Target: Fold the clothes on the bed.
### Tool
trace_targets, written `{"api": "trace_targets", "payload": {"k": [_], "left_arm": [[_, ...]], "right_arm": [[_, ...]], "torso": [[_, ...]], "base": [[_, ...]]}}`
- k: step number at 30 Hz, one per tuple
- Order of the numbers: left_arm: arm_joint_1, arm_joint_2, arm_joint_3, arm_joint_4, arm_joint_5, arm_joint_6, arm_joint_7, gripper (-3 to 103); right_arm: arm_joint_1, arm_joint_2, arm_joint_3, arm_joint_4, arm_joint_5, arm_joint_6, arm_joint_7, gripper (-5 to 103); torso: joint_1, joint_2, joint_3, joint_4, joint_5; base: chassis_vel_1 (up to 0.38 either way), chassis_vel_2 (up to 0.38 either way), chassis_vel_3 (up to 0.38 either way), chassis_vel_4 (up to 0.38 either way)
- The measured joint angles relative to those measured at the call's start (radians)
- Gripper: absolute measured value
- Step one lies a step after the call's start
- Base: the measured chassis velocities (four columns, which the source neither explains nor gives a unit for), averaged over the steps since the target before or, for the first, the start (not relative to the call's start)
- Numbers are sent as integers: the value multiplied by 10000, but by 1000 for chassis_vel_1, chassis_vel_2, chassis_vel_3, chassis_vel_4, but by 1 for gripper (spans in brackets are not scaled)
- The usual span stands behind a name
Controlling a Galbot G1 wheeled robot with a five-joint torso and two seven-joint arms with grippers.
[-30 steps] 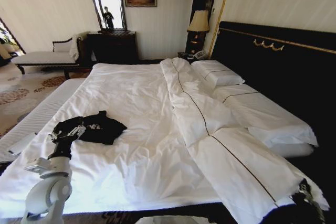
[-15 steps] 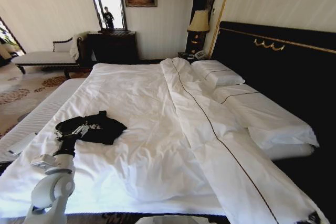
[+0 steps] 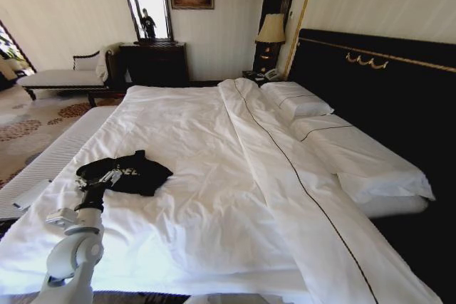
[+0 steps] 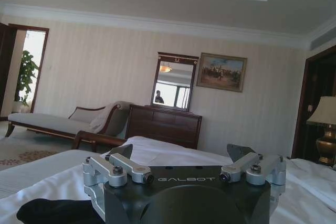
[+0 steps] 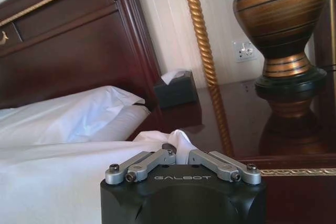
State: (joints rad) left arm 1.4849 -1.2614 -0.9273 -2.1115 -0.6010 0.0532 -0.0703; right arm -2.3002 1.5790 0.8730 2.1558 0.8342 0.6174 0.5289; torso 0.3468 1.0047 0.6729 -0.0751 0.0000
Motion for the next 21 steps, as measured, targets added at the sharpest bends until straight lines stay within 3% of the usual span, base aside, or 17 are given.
{"api": "trace_targets", "payload": {"k": [16,18,19,21], "left_arm": [[200,23,-156,-146,-8,-38,13,100],[196,64,-161,-132,-7,-38,15,100],[191,83,-168,-120,-6,-38,15,100],[183,117,-181,-92,-6,-38,16,100]], "right_arm": [[574,-375,163,-1156,-201,-263,383,-3],[640,-409,207,-1179,-197,-405,464,8],[656,-424,202,-1161,-196,-489,472,8],[660,-442,143,-1082,-198,-677,515,19]], "torso": [[0,0,0,-6,0],[-1,1,0,-19,-5],[-2,1,0,-20,-3],[-3,1,0,-16,-3]], "base": [[0,0,0,0],[0,0,0,0],[0,0,0,0],[0,0,0,0]]}}
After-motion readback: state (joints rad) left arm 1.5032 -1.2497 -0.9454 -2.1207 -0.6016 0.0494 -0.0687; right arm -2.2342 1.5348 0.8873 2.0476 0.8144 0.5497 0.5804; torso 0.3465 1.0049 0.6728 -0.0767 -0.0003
